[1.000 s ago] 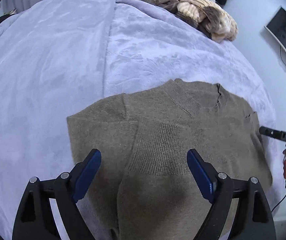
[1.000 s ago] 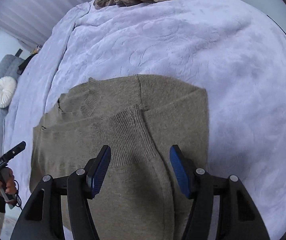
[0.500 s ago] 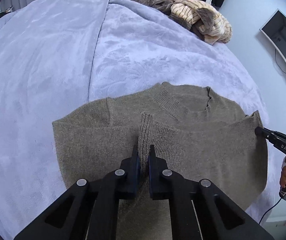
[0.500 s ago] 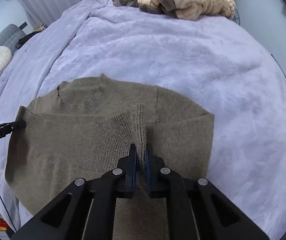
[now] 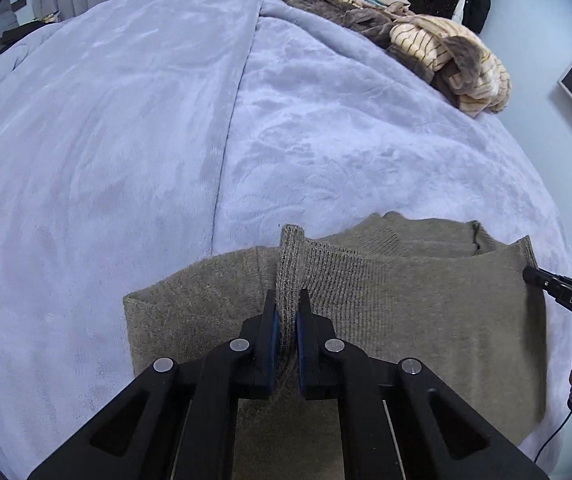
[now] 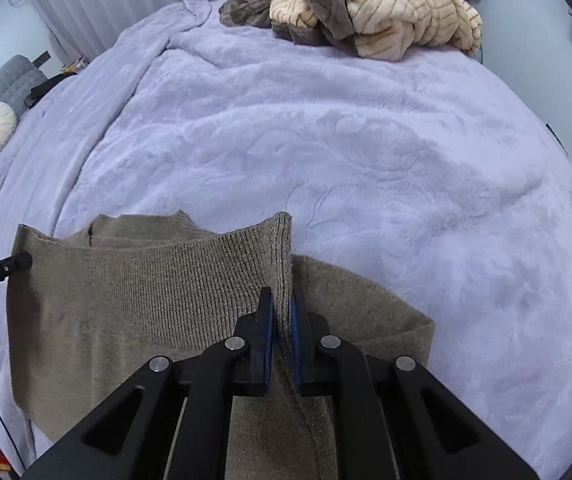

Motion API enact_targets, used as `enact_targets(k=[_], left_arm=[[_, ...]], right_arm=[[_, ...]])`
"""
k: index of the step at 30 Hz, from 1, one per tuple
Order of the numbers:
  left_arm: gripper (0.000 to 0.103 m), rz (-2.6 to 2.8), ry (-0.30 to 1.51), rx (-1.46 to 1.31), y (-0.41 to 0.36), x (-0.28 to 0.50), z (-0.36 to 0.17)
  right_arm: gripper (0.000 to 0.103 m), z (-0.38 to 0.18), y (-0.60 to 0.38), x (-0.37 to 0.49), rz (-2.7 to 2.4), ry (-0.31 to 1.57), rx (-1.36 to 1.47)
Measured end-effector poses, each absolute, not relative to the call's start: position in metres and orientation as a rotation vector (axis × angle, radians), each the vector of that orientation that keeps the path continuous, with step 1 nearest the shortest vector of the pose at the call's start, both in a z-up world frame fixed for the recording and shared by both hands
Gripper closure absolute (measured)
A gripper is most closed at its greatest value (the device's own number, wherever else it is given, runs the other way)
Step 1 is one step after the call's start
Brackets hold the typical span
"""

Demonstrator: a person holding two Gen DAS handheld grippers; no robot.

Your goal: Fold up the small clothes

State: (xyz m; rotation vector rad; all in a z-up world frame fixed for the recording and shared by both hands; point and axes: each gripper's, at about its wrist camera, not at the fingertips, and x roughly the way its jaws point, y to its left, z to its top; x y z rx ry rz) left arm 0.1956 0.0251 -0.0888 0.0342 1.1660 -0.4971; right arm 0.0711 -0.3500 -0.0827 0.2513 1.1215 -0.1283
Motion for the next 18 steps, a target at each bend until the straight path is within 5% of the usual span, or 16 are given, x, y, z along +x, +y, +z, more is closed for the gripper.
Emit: enact_targets(k=[4, 5, 8, 10, 18], left_arm=[[0.094, -0.455, 1.175, 0.065, 0.021, 0.197, -0.106], [0.086, -0.449, 1.177, 0.065, 0.022, 0.198, -0.107], [0.026, -0.354, 1.158, 0.079, 0.034, 0.198, -0.106], [0.024, -0.344, 1.158, 0.042, 0.05, 0.198, -0.101], [0.024, -0.323, 1.246, -0.032, 0.115, 0.161, -0.088]], right_arm=[[0.094, -0.108, -0.355, 0.075, -0.149, 1.147, 0.295], [0.094, -0.11, -0.358, 0.074, -0.153, 1.145, 0.315], [0.082, -0.11, -0.364, 0.072, -0.179, 1.139, 0.338], [0.048, -0.109, -0.37, 0.068, -0.249, 1.132, 0.319], [0.043, -0.091, -0.395, 0.022, -0.305, 1.102, 0.511]])
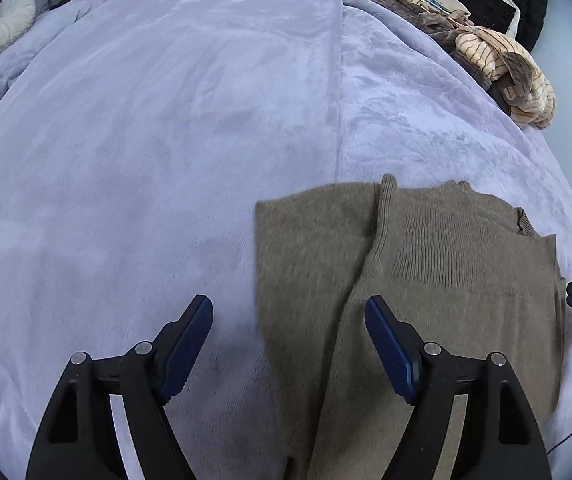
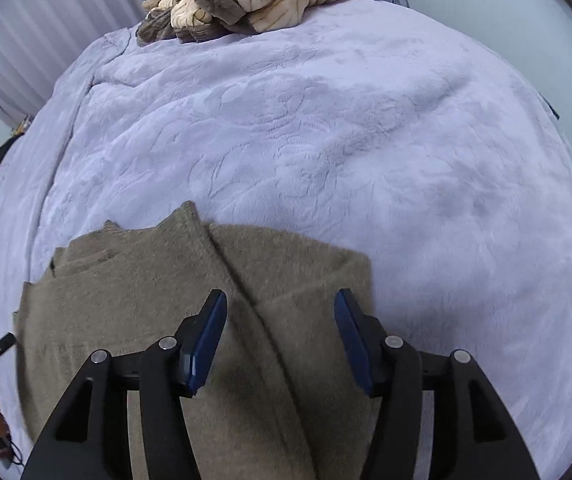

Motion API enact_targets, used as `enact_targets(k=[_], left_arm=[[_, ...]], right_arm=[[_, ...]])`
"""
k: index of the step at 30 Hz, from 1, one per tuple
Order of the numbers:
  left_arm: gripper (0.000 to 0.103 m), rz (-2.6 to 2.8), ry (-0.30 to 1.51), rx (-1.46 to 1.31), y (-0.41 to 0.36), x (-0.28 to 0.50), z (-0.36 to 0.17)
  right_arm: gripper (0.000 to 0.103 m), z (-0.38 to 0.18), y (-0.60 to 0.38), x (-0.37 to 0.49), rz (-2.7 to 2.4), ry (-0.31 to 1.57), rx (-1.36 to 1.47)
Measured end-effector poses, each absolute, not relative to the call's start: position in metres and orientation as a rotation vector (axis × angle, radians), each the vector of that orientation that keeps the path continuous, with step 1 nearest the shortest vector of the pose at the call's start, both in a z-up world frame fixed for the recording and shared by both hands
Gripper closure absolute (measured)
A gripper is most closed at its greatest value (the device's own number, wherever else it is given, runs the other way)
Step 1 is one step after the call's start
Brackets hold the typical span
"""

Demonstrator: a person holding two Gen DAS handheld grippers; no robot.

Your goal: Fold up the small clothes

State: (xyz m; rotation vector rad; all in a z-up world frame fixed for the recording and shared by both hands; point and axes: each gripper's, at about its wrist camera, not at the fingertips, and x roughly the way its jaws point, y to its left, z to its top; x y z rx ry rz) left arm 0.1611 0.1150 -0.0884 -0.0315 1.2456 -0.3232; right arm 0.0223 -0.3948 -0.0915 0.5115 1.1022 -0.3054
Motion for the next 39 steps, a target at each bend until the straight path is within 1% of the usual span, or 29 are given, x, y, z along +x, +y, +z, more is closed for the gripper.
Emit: enact_targets(k=[6, 7, 9, 13, 15, 17, 22, 23, 24, 25, 26, 27, 28, 31, 33, 35, 39], left_arm=[[0.024, -0.325, 1.346, -0.141, 0.155, 0.104, -0.089], [0.024, -0.324, 1.365, -0.162, 0.159, 0.096, -0.091], [0.024, -0.331, 1.409, -0.203, 0.165, 0.079, -0.098], [0.024, -0.342, 1.471, -0.245, 0.161, 0.056, -0.118], [0.024, -0.35, 1.471, -0.256, 0.156, 0.051, -0.123], [0.024, -0.361, 1.449, -0.243, 0.149, 0.052, -0.122], [0.025, -0.404, 1.42, -0.215, 0.138, 0.066, -0.122], [0.043, -0.417, 1.418, -0.205, 0.136, 0.067, -0.122], [0.074, -0.448, 1.429, -0.186, 0.132, 0.068, -0.123], [0.082, -0.468, 1.447, -0.17, 0.131, 0.068, -0.125], [0.084, -0.473, 1.444, -0.152, 0.129, 0.068, -0.123], [0.089, -0.488, 1.429, -0.127, 0.127, 0.066, -0.119], [0.09, -0.512, 1.414, -0.091, 0.124, 0.064, -0.113], [0.089, -0.55, 1.381, -0.049, 0.123, 0.059, -0.097], [0.089, -0.545, 1.387, -0.03, 0.125, 0.057, -0.098], [0.089, -0.504, 1.409, 0.024, 0.129, 0.053, -0.11], [0.089, -0.479, 1.434, 0.019, 0.143, 0.046, -0.125]], right_arm=[[0.043, -0.08, -0.363, -0.038, -0.125, 1.066, 0.762], [0.041, -0.082, -0.354, -0.05, -0.084, 1.071, 0.808], [0.033, -0.091, -0.337, -0.072, -0.018, 1.102, 0.894], [0.033, -0.118, -0.31, -0.113, 0.018, 1.198, 1.028], [0.033, -0.131, -0.309, -0.128, -0.03, 1.219, 1.078], [0.033, -0.143, -0.317, -0.14, -0.104, 1.196, 1.153], [0.033, -0.151, -0.347, -0.147, -0.269, 1.052, 1.261], [0.033, -0.153, -0.352, -0.145, -0.291, 1.034, 1.283], [0.034, -0.155, -0.355, -0.142, -0.314, 1.025, 1.302], [0.051, -0.157, -0.357, -0.138, -0.332, 1.04, 1.301], [0.067, -0.156, -0.358, -0.132, -0.351, 1.079, 1.257], [0.084, -0.153, -0.357, -0.124, -0.347, 1.113, 1.192], [0.087, -0.145, -0.355, -0.117, -0.324, 1.132, 1.121], [0.091, -0.114, -0.344, -0.103, -0.261, 1.148, 0.905], [0.093, -0.102, -0.342, -0.102, -0.243, 1.148, 0.83], [0.093, -0.104, -0.342, -0.103, -0.246, 1.166, 0.803], [0.092, -0.134, -0.342, -0.103, -0.254, 1.241, 0.801]])
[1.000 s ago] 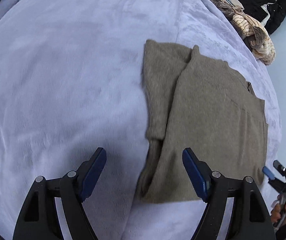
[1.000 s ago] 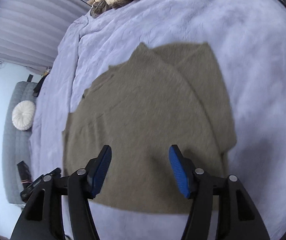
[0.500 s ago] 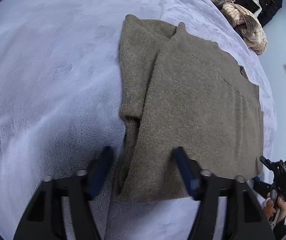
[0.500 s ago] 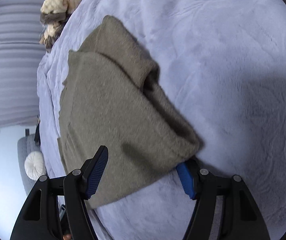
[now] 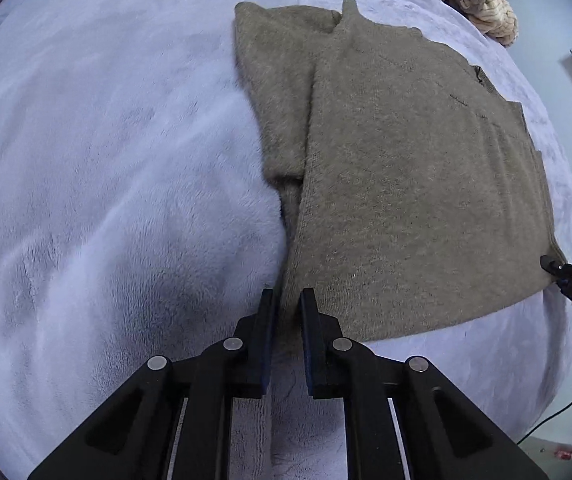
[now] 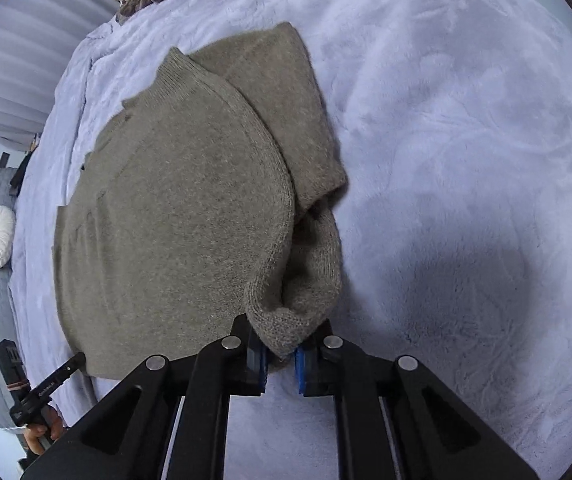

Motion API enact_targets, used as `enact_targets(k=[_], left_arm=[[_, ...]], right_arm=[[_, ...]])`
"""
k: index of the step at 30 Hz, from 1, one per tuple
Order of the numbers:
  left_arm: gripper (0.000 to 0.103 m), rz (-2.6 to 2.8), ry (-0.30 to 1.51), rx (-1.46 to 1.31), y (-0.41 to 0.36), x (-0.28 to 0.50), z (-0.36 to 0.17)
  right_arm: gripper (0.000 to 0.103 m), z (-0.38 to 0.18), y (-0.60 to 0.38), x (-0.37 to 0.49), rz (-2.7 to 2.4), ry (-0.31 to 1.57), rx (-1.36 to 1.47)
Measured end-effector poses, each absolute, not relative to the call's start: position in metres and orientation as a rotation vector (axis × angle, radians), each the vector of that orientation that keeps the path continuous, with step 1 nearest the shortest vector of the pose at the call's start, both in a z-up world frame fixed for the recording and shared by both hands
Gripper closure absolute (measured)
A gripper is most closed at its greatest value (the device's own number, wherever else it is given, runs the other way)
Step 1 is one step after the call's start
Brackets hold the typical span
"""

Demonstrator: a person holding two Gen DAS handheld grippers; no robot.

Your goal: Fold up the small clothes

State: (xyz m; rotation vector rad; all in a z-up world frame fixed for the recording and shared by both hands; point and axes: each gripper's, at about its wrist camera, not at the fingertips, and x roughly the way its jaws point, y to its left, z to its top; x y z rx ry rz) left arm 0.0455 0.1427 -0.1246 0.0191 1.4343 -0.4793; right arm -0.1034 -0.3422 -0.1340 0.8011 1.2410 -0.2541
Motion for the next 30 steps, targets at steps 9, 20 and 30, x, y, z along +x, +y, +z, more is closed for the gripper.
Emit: enact_targets(k=[9, 20, 30], left_arm=[[0.089, -0.45, 1.346, -0.027, 0.162, 0.05, -0.076], [0.089, -0.485, 1.196, -0.086, 0.09, 0.124, -0.063], [0.089, -0.435, 1.28, -0.037, 0.088, 0.128, -0.103]], right_arm=[[0.08, -0.115, -0.344, -0.144, -0.227, 1.188, 0.951], [0.08, -0.086, -0.314, -0.068, -0.1, 1.128, 0.801], [0.086, -0.132, -0.344, -0.053, -0.15, 1.189, 0.789]])
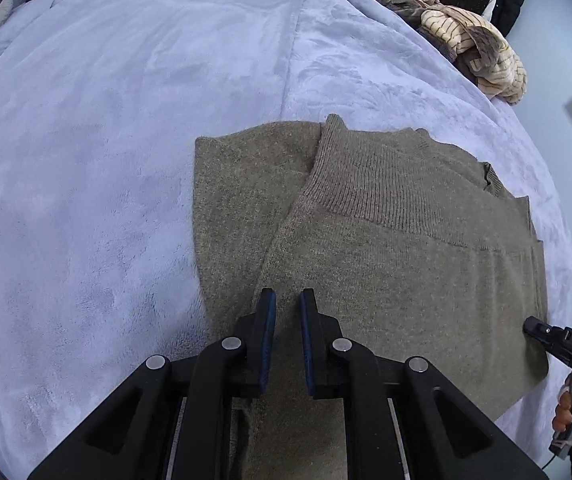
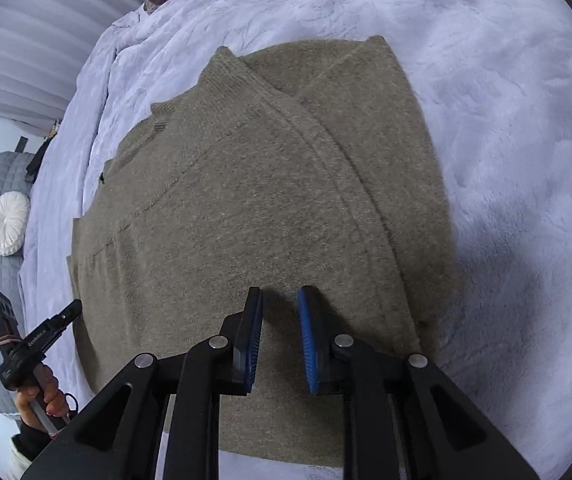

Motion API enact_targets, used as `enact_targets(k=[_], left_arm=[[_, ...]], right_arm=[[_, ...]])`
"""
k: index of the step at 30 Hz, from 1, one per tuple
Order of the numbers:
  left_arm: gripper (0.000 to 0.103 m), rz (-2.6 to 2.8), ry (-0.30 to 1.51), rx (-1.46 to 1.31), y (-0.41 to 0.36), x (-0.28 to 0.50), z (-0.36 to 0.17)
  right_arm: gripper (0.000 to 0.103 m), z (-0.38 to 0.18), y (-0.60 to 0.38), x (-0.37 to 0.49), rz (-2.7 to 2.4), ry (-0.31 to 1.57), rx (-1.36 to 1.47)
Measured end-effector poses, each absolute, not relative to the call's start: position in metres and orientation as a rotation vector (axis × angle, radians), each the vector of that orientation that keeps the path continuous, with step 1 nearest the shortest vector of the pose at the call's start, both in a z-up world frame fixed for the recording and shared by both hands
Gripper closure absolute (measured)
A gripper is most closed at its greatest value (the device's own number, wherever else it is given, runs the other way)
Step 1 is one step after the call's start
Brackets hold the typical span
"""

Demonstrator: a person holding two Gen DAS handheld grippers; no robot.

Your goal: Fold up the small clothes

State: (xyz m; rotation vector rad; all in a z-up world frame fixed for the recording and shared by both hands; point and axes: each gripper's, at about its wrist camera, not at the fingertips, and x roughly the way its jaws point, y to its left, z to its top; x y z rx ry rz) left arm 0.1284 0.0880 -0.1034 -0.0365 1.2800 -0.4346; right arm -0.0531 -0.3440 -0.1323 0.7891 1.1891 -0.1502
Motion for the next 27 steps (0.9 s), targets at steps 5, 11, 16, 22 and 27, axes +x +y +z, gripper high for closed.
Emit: enact_targets(k=[5, 11, 16, 22, 27], left_arm=[[0.089, -0.415, 1.286, -0.013, 0.09, 0.12, -0.095], [0.089, -0.405, 1.297, -0.011, 0.097, 0.104, -0.089], [0.089, -0.392, 1.315, -0.029, 0.103, 0.092, -0.087], [0.089, -0.38, 1.336, -0.02, 0.109, 0.078, -0.085], [0.089, -0.344, 1.364, -0.014, 0.119, 0.071, -0.088]], right_arm=[[0.082, -0.125, -0.354, -0.064, -0.198, 1.161, 0.831], [0.065, -0.109, -0.34, -0.075, -0.174, 1.172, 0.845], [0.062, -0.107, -0.317, -0.082, -0.142, 1.193, 0.868], [0.062, -0.11, -0.282, -0.081, -0.09, 1.232, 0.87], [0.049, -0.109, -0.254, -0.077, -0.05, 1.261, 0.839]])
